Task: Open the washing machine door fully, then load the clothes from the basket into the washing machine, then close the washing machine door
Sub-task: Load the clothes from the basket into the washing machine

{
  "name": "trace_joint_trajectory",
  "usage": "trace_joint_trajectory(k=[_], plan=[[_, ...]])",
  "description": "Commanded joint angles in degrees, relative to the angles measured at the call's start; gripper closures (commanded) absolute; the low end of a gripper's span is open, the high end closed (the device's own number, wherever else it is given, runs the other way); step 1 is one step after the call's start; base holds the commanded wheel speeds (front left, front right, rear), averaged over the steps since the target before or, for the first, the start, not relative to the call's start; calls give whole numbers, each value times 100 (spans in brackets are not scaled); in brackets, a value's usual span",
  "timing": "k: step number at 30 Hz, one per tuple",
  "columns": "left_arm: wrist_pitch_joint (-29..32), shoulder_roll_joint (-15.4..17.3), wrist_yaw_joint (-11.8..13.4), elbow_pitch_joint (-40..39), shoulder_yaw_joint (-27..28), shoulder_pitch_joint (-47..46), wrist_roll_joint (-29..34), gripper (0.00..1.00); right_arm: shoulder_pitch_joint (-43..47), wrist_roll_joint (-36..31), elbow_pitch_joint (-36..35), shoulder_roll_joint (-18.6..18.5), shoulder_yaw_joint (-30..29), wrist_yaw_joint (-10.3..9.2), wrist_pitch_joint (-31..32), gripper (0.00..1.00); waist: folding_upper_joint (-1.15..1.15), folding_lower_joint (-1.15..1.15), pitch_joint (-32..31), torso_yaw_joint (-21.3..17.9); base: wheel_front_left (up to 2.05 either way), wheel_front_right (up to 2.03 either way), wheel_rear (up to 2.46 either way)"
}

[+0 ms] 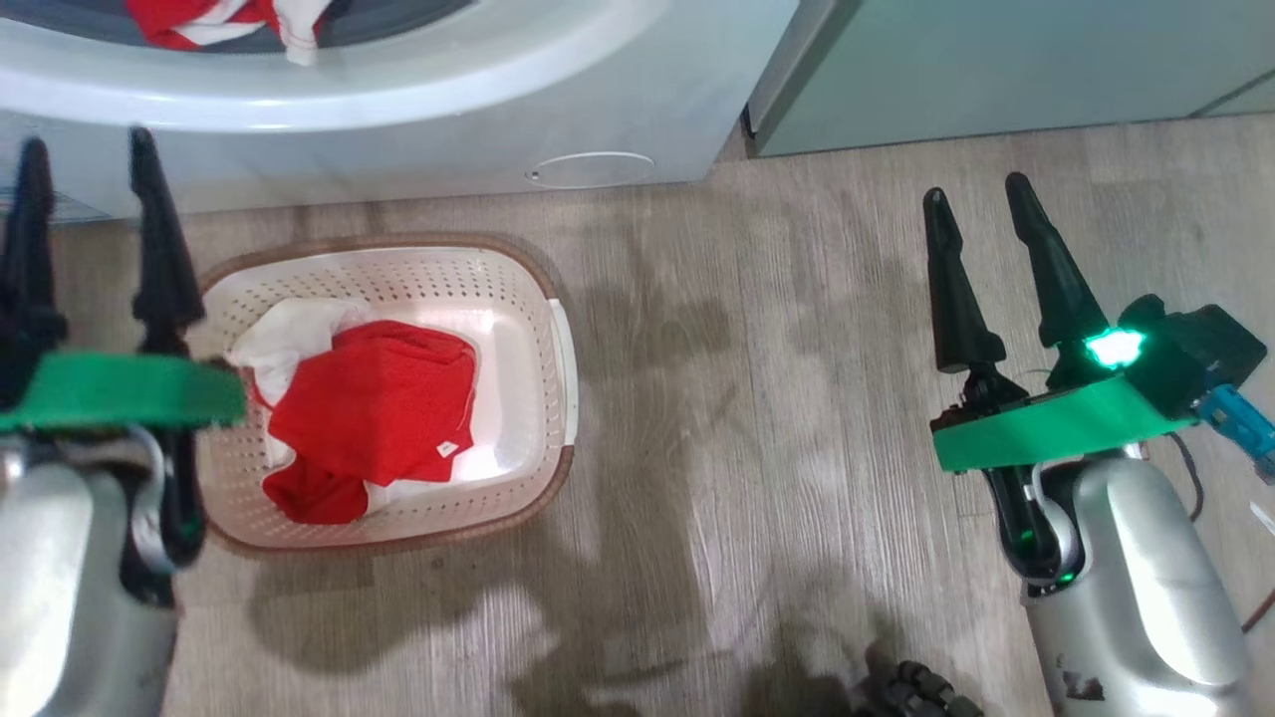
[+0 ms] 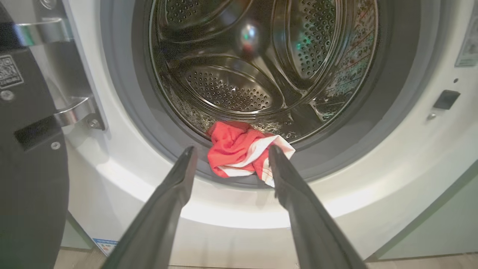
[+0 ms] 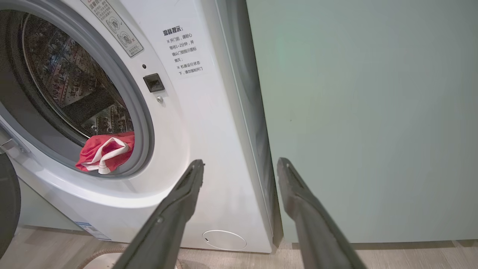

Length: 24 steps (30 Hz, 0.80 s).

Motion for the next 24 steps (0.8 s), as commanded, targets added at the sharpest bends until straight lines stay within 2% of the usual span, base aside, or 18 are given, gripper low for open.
trace_joint_trajectory(k=[1, 13, 24], plan=[[-28, 98, 38, -286, 218, 94, 89, 0, 46, -59, -110, -14, 71, 0, -52, 0, 0, 0, -68, 46, 0, 0, 0], [-29, -150, 124, -534, 98, 831, 303, 0, 44, -188, 242, -14, 96, 0, -52, 0, 0, 0, -320, 214, 0, 0, 0], [-27, -147, 59, -462, 5, 923, 342, 0, -7, -169, 298, -14, 112, 0, -52, 0, 0, 0, -332, 218, 0, 0, 0]])
